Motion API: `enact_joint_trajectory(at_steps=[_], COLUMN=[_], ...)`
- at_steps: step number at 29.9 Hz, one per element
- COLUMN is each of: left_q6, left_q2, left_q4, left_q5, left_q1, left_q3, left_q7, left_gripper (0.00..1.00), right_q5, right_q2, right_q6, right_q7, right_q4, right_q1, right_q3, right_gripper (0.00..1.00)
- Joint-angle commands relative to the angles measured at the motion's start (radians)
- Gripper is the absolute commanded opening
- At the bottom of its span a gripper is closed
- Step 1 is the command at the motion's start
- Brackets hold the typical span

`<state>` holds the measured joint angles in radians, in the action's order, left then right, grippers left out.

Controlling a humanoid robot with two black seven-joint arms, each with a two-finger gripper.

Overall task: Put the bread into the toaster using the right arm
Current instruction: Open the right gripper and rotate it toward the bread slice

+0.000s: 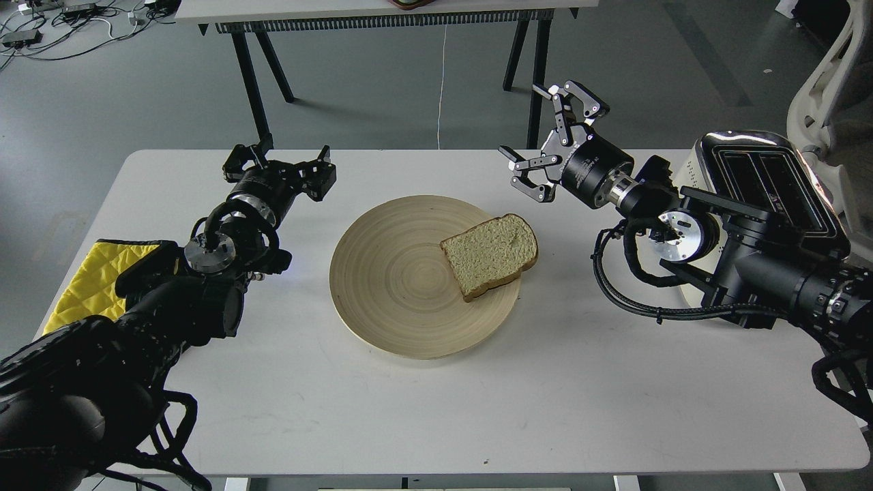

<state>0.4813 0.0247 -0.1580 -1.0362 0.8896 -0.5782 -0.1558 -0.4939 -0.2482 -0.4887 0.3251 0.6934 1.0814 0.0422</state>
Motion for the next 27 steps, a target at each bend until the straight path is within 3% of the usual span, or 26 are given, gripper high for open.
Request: enact_joint_trajectory(at_steps=[1, 17, 27], left_q6=[-0.001, 0.0, 0.0], left_q2=[0.0, 0.0, 0.0], left_q4=[0.0, 0.0, 0.0], left_q5=[0.001, 0.001, 0.001], left_q1=[0.0, 0.002, 0.002], left_q3=[0.0, 0.008, 0.008], left_q7=[0.001, 0.001, 0.001], left_gripper=[1.0, 1.0, 1.0], right_q5=[0.0, 0.034, 0.136], right_q2=[0.0, -0.002, -0.054], right_q6=[0.0, 0.01, 0.15], right_q7=[0.0, 0.0, -0.003], right_q4=[0.0, -0.003, 0.029], right_q1=[-0.001, 0.048, 0.12], right_q3=[-0.001, 0.001, 0.001], right_gripper=[0.99, 0.99, 0.99])
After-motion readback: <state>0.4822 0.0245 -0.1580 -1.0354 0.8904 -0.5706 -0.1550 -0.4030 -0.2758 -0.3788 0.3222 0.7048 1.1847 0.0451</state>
